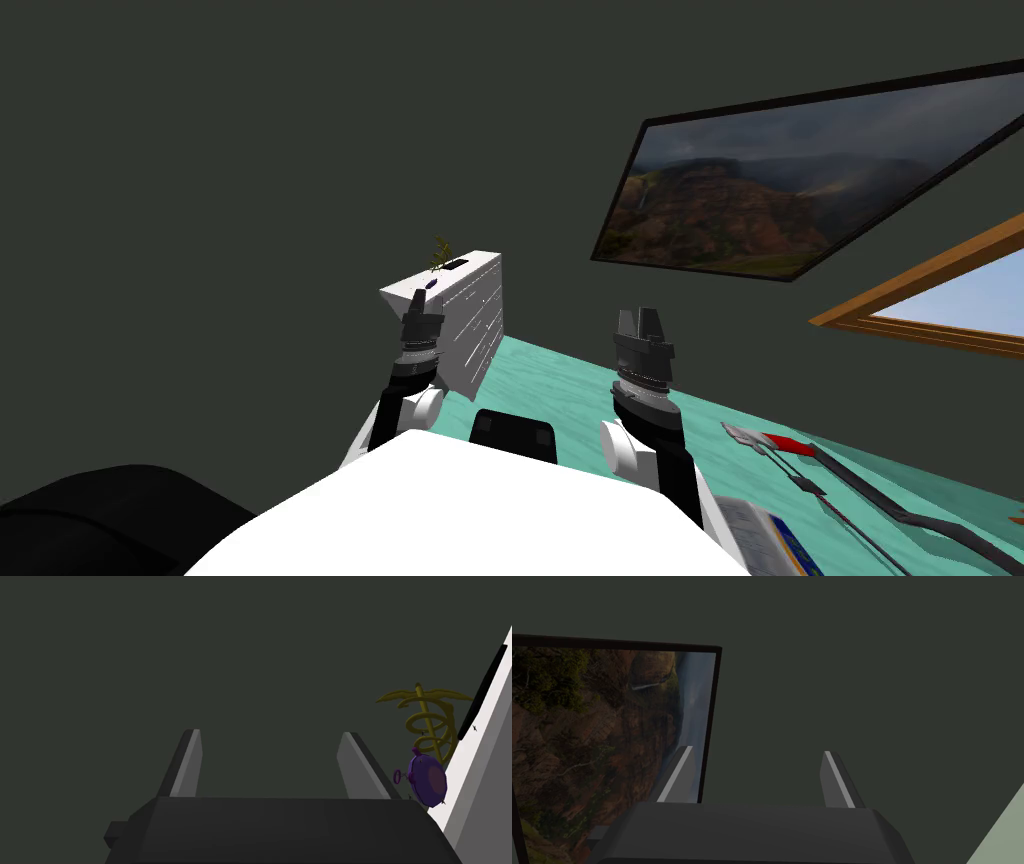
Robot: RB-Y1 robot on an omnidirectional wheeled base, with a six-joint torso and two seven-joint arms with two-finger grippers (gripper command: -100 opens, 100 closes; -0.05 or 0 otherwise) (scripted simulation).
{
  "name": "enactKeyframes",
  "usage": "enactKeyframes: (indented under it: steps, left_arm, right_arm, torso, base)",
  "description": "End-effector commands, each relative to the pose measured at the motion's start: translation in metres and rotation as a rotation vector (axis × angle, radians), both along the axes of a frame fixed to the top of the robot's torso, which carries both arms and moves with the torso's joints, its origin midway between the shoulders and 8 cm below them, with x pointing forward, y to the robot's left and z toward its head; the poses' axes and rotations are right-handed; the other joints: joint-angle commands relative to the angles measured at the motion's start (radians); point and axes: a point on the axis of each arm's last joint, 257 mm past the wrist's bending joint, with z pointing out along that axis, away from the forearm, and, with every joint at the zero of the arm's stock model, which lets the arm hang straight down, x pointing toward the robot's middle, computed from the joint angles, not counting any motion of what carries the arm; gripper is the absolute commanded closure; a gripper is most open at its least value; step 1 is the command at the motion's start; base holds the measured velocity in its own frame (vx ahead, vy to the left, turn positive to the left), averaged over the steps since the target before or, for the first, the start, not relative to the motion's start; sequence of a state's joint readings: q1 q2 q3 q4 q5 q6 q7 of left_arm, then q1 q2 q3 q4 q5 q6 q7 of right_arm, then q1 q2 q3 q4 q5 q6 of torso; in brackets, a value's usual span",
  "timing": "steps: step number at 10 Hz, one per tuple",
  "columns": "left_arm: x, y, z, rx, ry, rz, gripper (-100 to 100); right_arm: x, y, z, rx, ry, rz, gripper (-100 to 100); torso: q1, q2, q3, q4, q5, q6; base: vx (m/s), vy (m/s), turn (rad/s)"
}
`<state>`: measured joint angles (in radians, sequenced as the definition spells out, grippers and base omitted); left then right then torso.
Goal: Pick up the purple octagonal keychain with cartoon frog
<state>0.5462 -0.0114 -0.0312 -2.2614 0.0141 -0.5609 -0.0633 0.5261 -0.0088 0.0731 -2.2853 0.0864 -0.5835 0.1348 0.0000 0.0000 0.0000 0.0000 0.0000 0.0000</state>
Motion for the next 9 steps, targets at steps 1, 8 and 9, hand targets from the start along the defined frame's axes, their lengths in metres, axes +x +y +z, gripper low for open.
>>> enactKeyframes:
  steps: [1, 8, 9]
  left_arm:
    - [0.006, -0.001, -0.008, 0.027, 0.029, -0.008, -100]
    - [0.066, 0.018, -0.078, 0.191, 0.268, -0.012, -100]
    - [0.078, 0.027, -0.089, 0.222, 0.311, -0.003, -100]
  right_arm:
    - [0.000, 0.000, 0.000, 0.000, 0.000, 0.000, 0]
    - [0.000, 0.000, 0.000, 0.000, 0.000, 0.000, 0]
    - [0.000, 0.000, 0.000, 0.000, 0.000, 0.000, 0]
  torso:
    - [0.000, 0.000, 0.000, 0.000, 0.000, 0.000]
    - [-0.005, 0.002, 0.001, 0.000, -0.001, 0.000]
    - [-0.004, 0.001, 0.001, 0.000, -0.001, 0.000]
  base:
    - [-0.008, -0.013, 0.075]
    - [-0.034, -0.063, 0.144]
    - [-0.029, -0.052, 0.130]
